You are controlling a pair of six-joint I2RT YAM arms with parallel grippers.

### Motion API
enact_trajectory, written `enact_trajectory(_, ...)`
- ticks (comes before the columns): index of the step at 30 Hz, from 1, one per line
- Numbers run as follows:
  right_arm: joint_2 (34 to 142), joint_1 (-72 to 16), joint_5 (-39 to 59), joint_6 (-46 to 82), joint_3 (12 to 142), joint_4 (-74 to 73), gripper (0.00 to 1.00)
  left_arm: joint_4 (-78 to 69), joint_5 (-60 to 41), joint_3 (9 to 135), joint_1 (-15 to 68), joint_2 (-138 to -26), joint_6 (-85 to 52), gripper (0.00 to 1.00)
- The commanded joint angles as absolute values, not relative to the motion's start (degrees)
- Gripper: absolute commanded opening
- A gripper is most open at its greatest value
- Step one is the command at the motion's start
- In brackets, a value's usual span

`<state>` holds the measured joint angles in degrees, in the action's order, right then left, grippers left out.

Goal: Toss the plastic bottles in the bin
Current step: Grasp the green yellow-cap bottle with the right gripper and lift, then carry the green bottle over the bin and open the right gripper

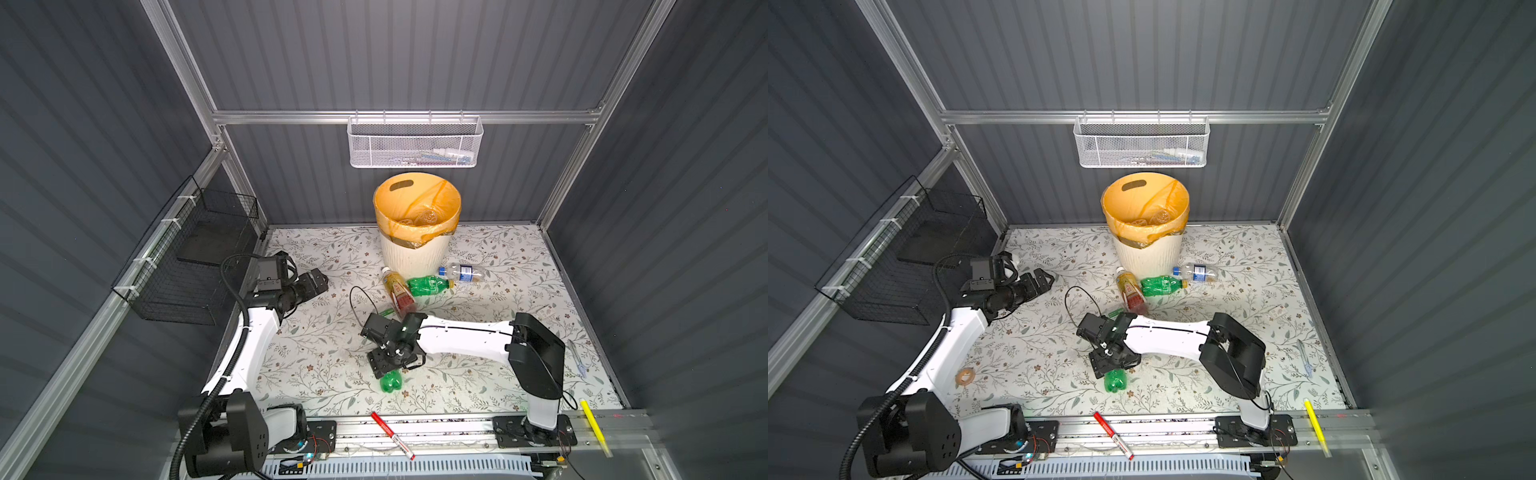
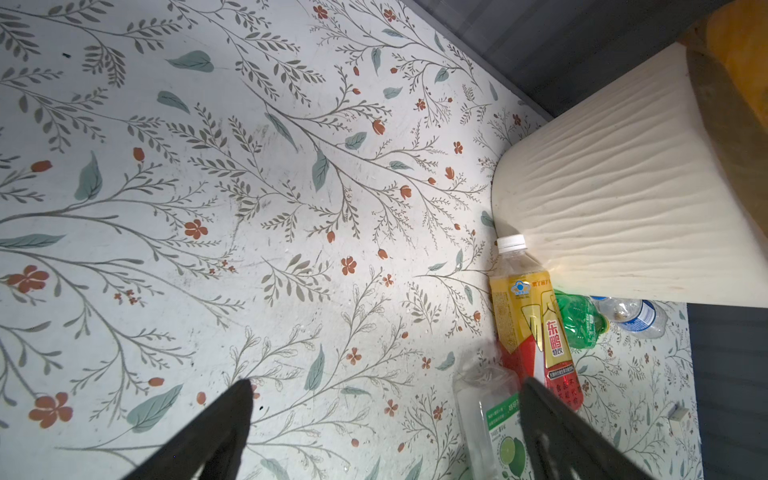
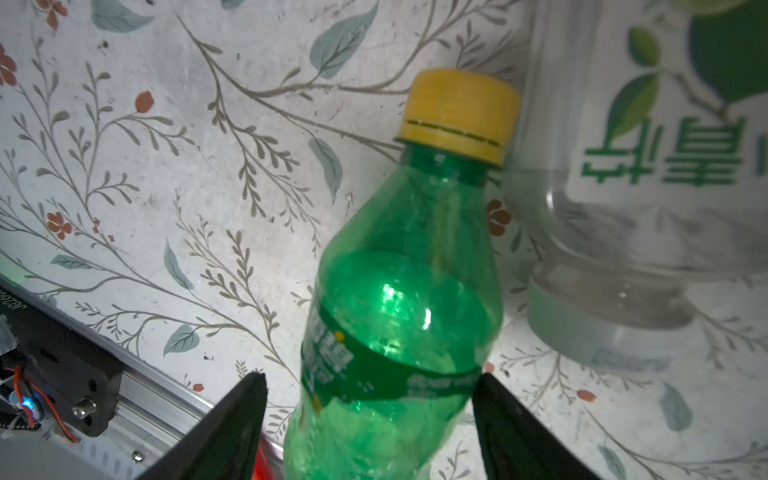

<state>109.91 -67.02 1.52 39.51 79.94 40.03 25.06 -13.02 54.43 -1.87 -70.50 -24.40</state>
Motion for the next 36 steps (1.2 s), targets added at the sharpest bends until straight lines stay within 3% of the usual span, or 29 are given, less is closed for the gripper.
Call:
enact_trajectory(1, 111.40, -67.41, 0.25, 39.80, 80.86, 41.74, 0.77, 24.26, -14.19, 53.22, -2.29, -69.73, -24.61, 1.00)
enact_trajectory(11, 110.60, -67.48, -1.28, 39.81, 81.07, 42.01, 0.60, 24.15, -14.68, 52.59, -2.31, -70.19, -24.97, 1.00)
enact_trajectory(20, 98.61, -65.81, -3.45, 40.71, 79.71, 42.15, 0.53, 23.70, -17.16, 51.28, -2.29, -70.41, -25.44, 1.00)
enact_trajectory(28, 83.98, -55.72, -5.27, 42.74, 68.77, 37.91, 0.53, 20.22, -19.50, 46.90, 2.02, -70.43, -29.13, 1.00)
enact_trajectory(36, 61.22, -40.53, -3.77, 50.40, 46.23, 32.52, 0.52, 17.82, -16.81, 43.89, 10.30, -71.84, -32.36, 0.99)
